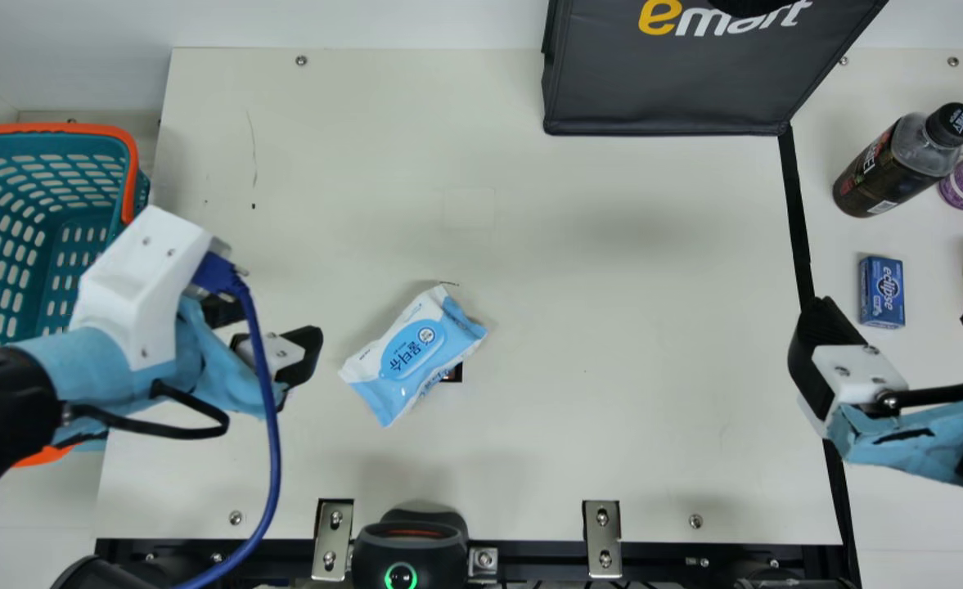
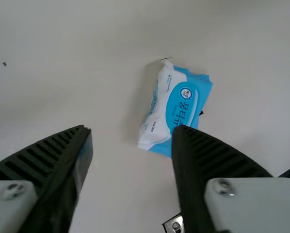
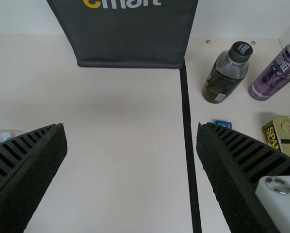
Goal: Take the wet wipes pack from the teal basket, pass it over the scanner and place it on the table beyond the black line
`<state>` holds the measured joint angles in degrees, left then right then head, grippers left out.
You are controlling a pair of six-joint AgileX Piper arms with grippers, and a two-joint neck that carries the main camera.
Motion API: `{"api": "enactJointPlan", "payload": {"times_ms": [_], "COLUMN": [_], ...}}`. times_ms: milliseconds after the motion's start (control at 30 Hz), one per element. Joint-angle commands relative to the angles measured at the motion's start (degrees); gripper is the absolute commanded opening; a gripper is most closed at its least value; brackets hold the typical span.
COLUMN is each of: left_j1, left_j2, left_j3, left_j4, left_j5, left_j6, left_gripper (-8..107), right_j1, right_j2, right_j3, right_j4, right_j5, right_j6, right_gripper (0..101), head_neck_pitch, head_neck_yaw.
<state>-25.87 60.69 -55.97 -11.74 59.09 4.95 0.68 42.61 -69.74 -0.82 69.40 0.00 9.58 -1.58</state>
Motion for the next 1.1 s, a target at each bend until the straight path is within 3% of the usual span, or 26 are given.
{"api": "enactJointPlan", "payload": {"times_ms": [0, 167, 467, 1067], "left_j1": [-2.27, -6.2, -11.28, -15.66], "left_j2": [0.85, 3.57, 10.7, 22.33], "left_j3": [-0.18, -0.48, 0.44, 0.02], "left_j4": [0.35, 1.37, 2.87, 4.32], "left_j5": [-0.67, -2.55, -5.92, -9.2], "left_j6": [-0.7, -1.9, -1.76, -0.11], "left_gripper": [23, -8, -8, -8], "right_j1": [0.0, 0.0, 0.0, 0.0], "right_j2": [0.0, 0.0, 0.0, 0.0], "right_j3": [0.0, 0.0, 0.0, 0.0], "right_j4": [0.0, 0.0, 0.0, 0.0], "right_j5": [0.0, 0.0, 0.0, 0.0], "right_j6": [0.0, 0.0, 0.0, 0.0], "right_gripper": [95, 95, 95, 95], "head_neck_pitch": [-1.66, -1.66, -1.66, -1.66], "head_neck_yaw": [0.0, 0.0, 0.0, 0.0]}}
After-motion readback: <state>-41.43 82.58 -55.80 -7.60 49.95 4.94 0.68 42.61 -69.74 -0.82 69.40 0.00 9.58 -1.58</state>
